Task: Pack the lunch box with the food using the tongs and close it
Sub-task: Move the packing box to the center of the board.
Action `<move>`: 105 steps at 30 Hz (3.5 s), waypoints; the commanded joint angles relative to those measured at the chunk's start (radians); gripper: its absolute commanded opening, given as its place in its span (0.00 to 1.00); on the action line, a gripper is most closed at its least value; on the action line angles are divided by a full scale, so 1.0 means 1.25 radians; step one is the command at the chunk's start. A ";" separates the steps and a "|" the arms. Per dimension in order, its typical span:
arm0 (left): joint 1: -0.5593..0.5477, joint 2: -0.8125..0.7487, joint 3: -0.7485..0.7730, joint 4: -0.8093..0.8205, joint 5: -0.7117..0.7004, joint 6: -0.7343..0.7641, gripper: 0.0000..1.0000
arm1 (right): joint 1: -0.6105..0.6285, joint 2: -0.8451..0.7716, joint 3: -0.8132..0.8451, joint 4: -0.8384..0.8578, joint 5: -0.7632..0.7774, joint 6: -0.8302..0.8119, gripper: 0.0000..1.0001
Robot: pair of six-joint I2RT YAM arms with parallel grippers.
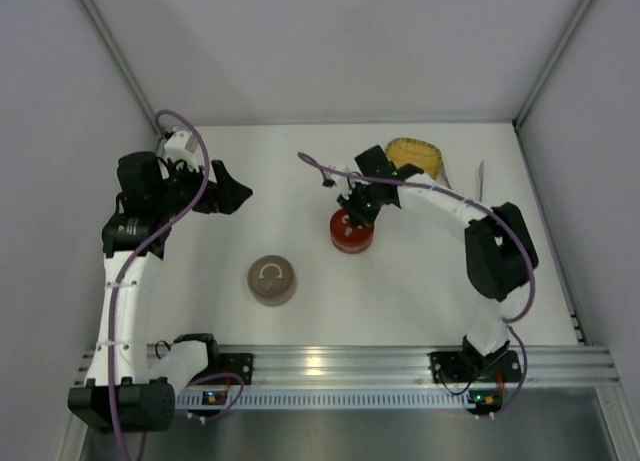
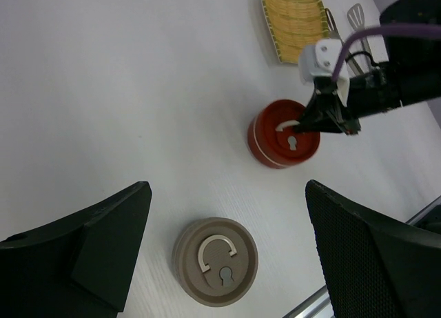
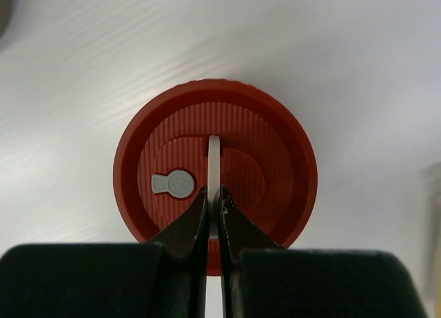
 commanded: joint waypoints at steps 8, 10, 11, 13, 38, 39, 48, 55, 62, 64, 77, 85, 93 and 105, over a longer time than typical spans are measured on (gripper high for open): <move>-0.001 -0.051 -0.076 0.066 -0.008 -0.032 0.98 | 0.114 -0.364 -0.359 0.124 0.070 0.139 0.00; -0.001 -0.051 -0.079 0.068 -0.008 -0.037 0.98 | 0.113 -0.398 -0.390 0.144 0.087 0.136 0.00; 0.001 -0.052 -0.080 0.072 -0.010 -0.041 0.98 | 0.114 -0.412 -0.423 0.156 0.089 0.132 0.00; -0.001 -0.053 -0.081 0.074 -0.011 -0.043 0.98 | 0.114 -0.450 -0.454 0.201 0.086 0.125 0.00; -0.001 -0.053 -0.103 0.085 -0.078 -0.059 0.98 | 0.132 -0.361 -0.530 0.208 0.142 0.546 0.00; -0.001 -0.053 -0.103 0.088 -0.079 -0.059 0.98 | 0.135 -0.363 -0.534 0.225 0.133 0.558 0.00; -0.001 -0.045 -0.109 0.090 -0.082 -0.054 0.98 | 0.137 -0.394 -0.555 0.261 0.081 0.559 0.31; -0.001 -0.038 -0.111 0.094 -0.067 -0.057 0.98 | 0.135 -0.460 -0.561 0.251 0.100 0.510 0.49; -0.001 -0.041 -0.102 0.086 -0.061 -0.053 0.98 | 0.129 -0.510 -0.539 0.217 0.170 0.456 0.73; -0.001 -0.046 -0.105 0.084 -0.061 -0.049 0.98 | 0.127 -0.523 -0.526 0.208 0.193 0.438 0.79; -0.002 0.074 -0.084 -0.136 0.097 0.310 0.93 | -0.031 -0.410 -0.410 0.132 -0.041 0.254 0.86; -0.002 0.223 -0.098 -0.343 0.086 0.550 0.87 | -0.086 -0.231 -0.309 0.041 -0.200 0.198 0.81; -0.019 0.288 -0.169 -0.331 0.031 0.615 0.74 | -0.076 -0.189 -0.354 0.034 -0.260 0.195 0.51; -0.199 0.378 -0.201 -0.175 -0.122 0.485 0.52 | -0.037 -0.207 -0.395 0.061 -0.271 0.217 0.45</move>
